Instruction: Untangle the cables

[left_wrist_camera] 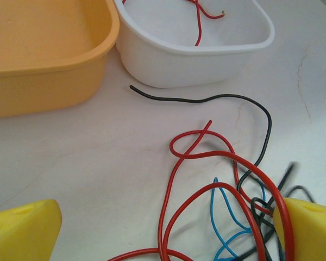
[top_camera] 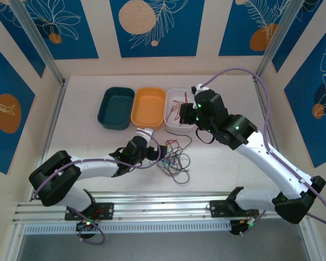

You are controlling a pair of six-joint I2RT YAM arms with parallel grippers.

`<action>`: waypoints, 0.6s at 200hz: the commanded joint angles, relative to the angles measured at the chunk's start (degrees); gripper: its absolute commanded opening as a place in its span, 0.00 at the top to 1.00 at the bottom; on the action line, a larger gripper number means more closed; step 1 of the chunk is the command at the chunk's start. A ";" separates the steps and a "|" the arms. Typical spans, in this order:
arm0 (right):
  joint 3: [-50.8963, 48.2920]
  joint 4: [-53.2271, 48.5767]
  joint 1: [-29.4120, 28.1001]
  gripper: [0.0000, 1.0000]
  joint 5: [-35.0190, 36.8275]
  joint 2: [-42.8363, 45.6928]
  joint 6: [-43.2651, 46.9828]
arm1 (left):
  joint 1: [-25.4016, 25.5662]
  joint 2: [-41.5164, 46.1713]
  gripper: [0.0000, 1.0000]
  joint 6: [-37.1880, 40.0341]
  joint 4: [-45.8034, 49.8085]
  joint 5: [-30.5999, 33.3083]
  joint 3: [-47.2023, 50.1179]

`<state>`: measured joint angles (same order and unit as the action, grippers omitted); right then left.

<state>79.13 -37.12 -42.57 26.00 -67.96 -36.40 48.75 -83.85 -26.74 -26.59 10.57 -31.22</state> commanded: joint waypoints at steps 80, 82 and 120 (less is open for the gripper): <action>6.26 1.86 8.90 1.00 -10.66 -4.36 2.67 | -0.83 2.31 0.00 -0.51 1.22 0.40 0.36; 6.33 1.87 9.06 1.00 -10.69 -4.56 2.86 | -0.85 2.47 0.00 -0.50 1.31 0.41 0.35; 7.94 3.28 13.37 1.00 -12.40 -9.61 6.77 | -0.77 6.24 0.00 0.33 3.54 0.87 0.45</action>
<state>84.84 -35.31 -31.62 16.21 -74.91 -33.39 48.53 -80.77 -26.72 -24.82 10.61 -31.16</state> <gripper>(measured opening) 0.049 0.998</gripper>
